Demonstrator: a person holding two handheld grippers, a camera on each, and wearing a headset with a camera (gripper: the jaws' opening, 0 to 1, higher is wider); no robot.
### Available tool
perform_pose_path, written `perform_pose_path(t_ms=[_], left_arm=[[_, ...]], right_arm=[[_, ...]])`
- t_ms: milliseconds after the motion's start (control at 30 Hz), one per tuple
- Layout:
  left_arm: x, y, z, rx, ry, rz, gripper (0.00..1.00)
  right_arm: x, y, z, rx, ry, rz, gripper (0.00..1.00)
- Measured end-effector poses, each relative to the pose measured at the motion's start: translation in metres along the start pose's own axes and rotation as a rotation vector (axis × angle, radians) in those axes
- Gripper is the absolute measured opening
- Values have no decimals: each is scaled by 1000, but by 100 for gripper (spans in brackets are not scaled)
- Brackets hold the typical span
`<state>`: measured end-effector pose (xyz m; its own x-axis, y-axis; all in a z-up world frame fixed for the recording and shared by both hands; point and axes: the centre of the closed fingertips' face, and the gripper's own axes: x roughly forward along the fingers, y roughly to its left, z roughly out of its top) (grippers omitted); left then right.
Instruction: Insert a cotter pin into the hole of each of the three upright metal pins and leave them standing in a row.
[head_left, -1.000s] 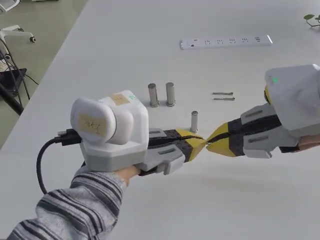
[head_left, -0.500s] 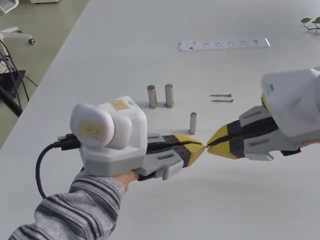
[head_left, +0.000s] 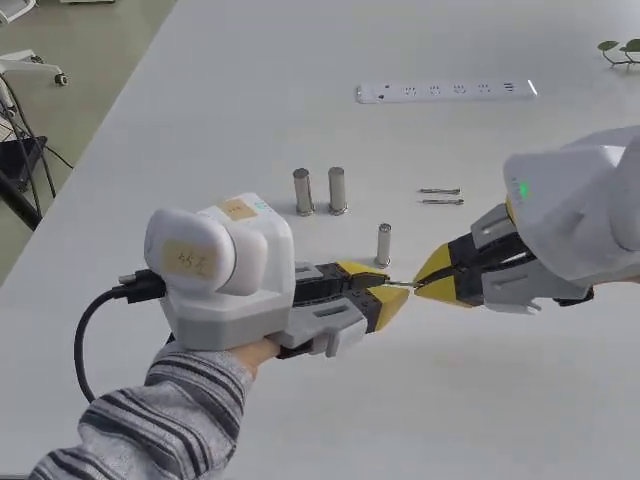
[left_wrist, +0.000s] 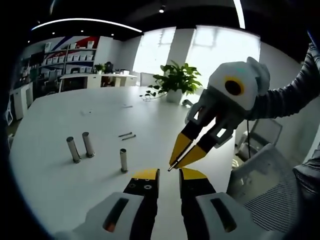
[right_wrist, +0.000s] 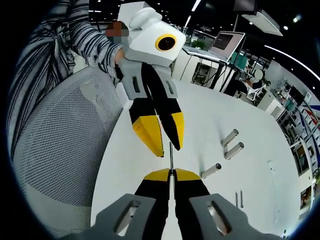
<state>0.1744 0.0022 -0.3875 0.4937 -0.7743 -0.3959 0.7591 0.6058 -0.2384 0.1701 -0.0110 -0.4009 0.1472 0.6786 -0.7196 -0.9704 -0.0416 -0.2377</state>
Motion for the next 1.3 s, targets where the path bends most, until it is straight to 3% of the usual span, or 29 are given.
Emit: perform_pose_path(t_ms=[167, 300, 467, 600, 700, 933, 1300], left_arm=[[0, 13, 0, 35, -12, 74, 22], [2, 28, -3, 92, 4, 157, 27], [9, 37, -2, 108, -3, 195, 28], [14, 47, -6, 130, 17, 240, 30], [18, 53, -4, 111, 7, 256, 30], [28, 64, -9, 93, 29, 269, 30], [55, 85, -16, 78, 50, 301, 25]], right_arm=[[-2, -19, -21, 5, 93, -73, 0], [-2, -30, -29, 19, 123, -110, 0], [1, -42, -37, 27, 153, -139, 0], [6, -51, -43, 30, 175, -160, 0], [11, -61, -51, 46, 203, -186, 0], [21, -71, -57, 57, 217, -199, 0], [33, -81, -65, 87, 244, -188, 0]])
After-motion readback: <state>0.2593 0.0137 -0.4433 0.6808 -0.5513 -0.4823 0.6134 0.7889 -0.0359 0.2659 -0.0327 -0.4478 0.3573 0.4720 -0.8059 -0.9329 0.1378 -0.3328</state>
